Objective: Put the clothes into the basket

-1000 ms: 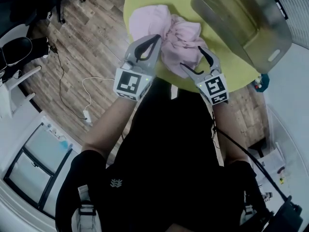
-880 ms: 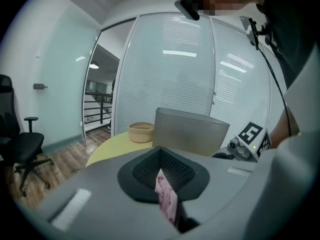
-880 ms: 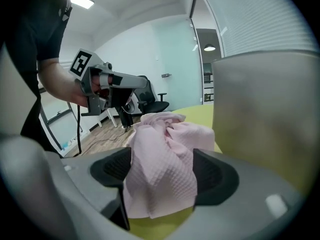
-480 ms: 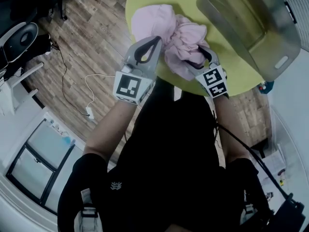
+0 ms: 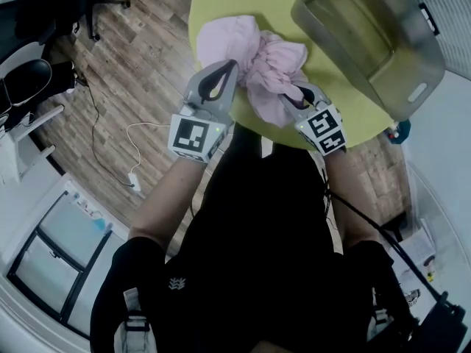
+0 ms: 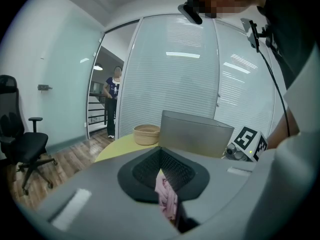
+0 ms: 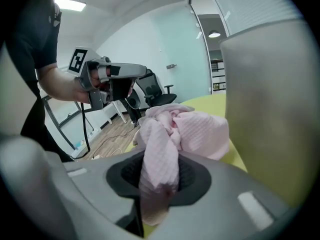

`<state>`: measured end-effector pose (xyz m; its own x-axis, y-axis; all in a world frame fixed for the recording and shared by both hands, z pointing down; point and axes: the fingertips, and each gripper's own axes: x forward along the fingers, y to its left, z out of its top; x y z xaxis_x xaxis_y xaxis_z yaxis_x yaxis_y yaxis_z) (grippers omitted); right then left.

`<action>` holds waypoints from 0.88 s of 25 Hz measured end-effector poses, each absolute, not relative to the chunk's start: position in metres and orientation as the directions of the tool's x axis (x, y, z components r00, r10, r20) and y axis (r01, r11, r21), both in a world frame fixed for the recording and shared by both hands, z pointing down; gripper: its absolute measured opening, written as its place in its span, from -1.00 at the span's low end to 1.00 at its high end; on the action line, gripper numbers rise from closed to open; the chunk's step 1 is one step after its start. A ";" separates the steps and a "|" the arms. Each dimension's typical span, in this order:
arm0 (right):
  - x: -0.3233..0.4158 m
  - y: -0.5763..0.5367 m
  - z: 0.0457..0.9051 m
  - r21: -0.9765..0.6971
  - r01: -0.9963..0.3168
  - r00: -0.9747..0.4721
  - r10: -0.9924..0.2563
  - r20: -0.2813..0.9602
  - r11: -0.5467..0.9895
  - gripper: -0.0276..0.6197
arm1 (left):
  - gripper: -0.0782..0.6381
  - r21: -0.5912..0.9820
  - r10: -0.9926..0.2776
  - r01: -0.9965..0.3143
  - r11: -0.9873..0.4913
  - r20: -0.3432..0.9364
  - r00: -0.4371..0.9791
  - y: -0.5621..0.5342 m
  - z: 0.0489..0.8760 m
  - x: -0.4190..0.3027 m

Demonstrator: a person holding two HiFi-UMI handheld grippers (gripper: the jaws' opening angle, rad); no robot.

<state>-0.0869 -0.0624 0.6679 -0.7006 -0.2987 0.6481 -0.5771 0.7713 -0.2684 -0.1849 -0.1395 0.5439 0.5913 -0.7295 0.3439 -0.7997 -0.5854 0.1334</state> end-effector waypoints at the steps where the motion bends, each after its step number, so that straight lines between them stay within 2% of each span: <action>1: -0.086 -0.065 0.664 -0.263 -0.577 -0.703 -0.307 0.641 0.773 -0.61 | -0.76 0.134 -0.730 -0.799 -0.587 0.339 0.593 -0.141 0.541 -0.184; 22: -0.092 -0.086 0.544 -0.203 -0.567 -0.760 -0.412 0.502 0.799 -0.72 | -0.76 0.102 -0.770 -0.803 -0.587 0.235 0.593 -0.149 0.466 -0.200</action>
